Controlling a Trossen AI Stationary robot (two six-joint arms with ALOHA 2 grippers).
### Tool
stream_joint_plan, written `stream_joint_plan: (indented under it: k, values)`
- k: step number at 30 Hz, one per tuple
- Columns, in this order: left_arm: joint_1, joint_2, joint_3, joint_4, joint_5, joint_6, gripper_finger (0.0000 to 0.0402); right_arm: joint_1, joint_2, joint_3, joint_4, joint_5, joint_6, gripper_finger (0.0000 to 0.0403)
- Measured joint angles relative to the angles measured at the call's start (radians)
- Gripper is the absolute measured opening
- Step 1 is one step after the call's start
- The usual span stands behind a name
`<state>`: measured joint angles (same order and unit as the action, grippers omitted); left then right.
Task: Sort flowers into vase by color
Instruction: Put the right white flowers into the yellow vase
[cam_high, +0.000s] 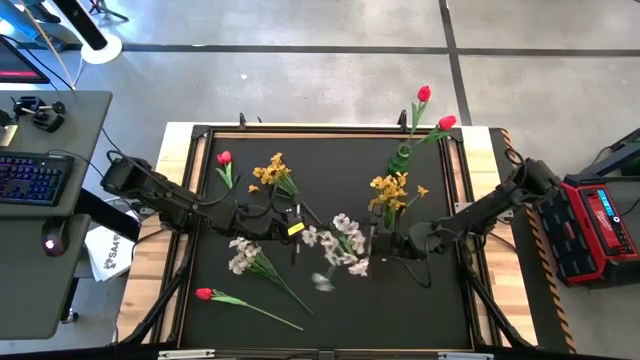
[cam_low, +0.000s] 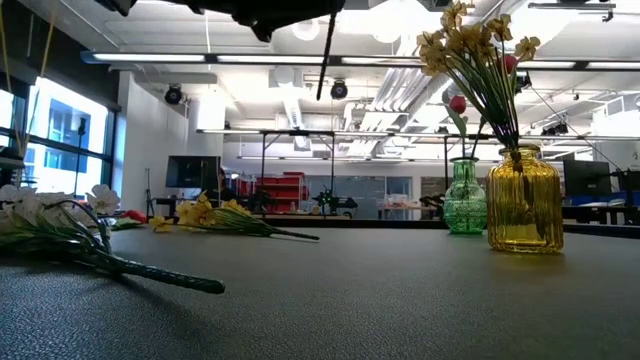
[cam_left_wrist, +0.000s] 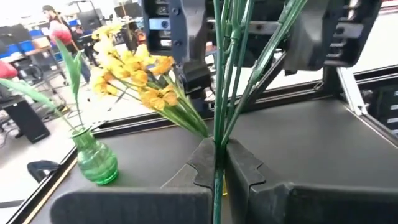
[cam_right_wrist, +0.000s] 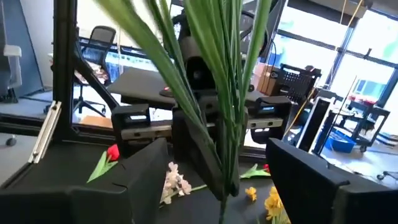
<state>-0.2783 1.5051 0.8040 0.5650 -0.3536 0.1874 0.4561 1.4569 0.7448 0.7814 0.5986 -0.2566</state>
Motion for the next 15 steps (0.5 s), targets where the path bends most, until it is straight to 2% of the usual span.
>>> stream_joint_plan:
  k: [8, 13, 15]
  values:
    - [0.009, 0.000, 0.000, 0.007, -0.010, -0.004, 0.0000, -0.021, 0.039, 0.005, 0.008, -0.001, 0.050, 0.0234]
    - [0.009, 0.000, 0.000, 0.008, -0.002, -0.020, 0.0000, -0.032, 0.105, 0.108, -0.016, 0.003, 0.014, 0.0224]
    - [0.009, 0.000, 0.000, 0.008, 0.009, -0.020, 0.0000, -0.031, 0.128, 0.167, -0.078, 0.046, -0.015, 0.0219]
